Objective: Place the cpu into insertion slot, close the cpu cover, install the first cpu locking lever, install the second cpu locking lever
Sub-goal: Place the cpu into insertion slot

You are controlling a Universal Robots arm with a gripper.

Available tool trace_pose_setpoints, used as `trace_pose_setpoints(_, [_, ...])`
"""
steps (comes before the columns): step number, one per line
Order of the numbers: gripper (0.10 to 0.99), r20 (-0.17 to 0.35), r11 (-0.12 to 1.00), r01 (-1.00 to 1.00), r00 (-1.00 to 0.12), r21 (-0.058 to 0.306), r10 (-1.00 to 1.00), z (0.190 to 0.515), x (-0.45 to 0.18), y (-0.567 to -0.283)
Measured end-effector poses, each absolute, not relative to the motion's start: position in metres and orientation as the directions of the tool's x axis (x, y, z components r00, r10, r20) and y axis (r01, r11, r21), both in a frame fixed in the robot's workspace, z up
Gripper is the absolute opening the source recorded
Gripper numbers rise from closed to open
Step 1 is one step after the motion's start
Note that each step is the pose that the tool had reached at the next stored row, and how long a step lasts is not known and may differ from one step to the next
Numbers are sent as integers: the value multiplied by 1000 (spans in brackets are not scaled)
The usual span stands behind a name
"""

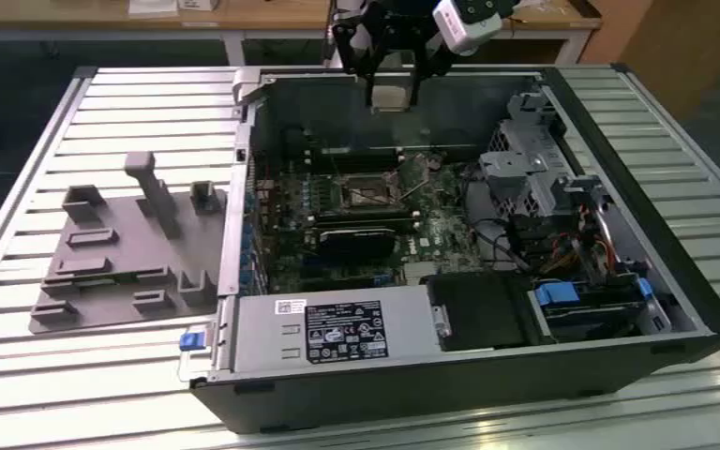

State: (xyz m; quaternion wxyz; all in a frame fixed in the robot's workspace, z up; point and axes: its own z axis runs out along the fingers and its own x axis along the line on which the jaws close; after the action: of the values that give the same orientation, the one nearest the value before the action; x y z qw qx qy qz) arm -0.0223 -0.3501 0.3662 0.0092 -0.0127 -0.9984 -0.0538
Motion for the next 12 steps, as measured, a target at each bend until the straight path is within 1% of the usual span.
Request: trace_pose_setpoints(12, [537,19,994,26,-1000,108,24,366,-22,-350])
